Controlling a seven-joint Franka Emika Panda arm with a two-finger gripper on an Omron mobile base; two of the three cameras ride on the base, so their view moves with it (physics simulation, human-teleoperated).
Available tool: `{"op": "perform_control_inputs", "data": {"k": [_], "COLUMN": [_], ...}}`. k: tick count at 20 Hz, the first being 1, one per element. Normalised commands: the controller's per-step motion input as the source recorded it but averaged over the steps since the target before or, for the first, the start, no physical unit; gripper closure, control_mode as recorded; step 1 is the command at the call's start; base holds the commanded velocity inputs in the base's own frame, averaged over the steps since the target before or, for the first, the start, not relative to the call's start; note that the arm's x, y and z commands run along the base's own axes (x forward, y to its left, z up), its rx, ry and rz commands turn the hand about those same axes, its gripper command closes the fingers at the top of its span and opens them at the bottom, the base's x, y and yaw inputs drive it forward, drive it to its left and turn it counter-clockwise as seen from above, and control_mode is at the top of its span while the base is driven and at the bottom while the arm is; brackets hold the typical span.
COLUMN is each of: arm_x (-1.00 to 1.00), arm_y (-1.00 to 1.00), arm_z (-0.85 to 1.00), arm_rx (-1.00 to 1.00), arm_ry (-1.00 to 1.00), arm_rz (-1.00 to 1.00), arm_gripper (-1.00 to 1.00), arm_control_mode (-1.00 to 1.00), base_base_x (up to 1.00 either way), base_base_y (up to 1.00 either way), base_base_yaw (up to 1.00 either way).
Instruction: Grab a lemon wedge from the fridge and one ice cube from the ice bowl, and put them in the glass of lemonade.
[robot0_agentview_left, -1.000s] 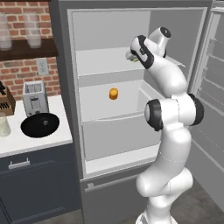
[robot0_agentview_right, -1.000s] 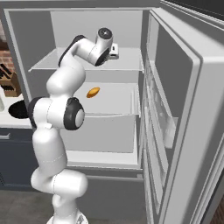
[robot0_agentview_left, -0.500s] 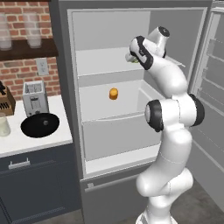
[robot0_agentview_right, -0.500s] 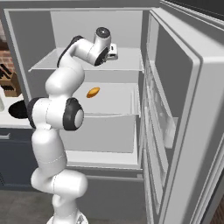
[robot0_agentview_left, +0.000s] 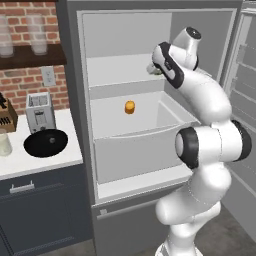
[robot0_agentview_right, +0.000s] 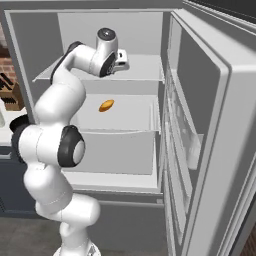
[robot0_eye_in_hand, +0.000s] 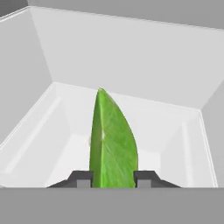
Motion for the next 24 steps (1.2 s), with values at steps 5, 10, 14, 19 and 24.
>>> {"op": "perform_control_inputs", "data": {"k": [5,10,14,19,24], "arm_x": [-1.00,-1.00,-1.00,-1.00,-1.00], "arm_y": [0.14,0.25,0.34,0.18,0.00], "arm_z": [-0.13,-0.03,0.00,0.00,0.00], "arm_rx": [-0.03,-0.05,-0.05,-0.01,0.00], "arm_ry": [0.00,-0.04,-0.11,-0.05,0.00], "arm_rz": [0.00,0.00,0.00,0.00,0.00], "arm_gripper": [1.00,1.00,1.00,1.00,1.00], "arm_control_mode": [-1.00,-1.00,-1.00,-1.00,-1.00], "base_base_x": [0.00,0.00,0.00,0.00,0.00], "base_base_y": [0.00,0.00,0.00,0.00,0.00], "base_base_yaw": [0.00,0.00,0.00,0.00,0.00]}}
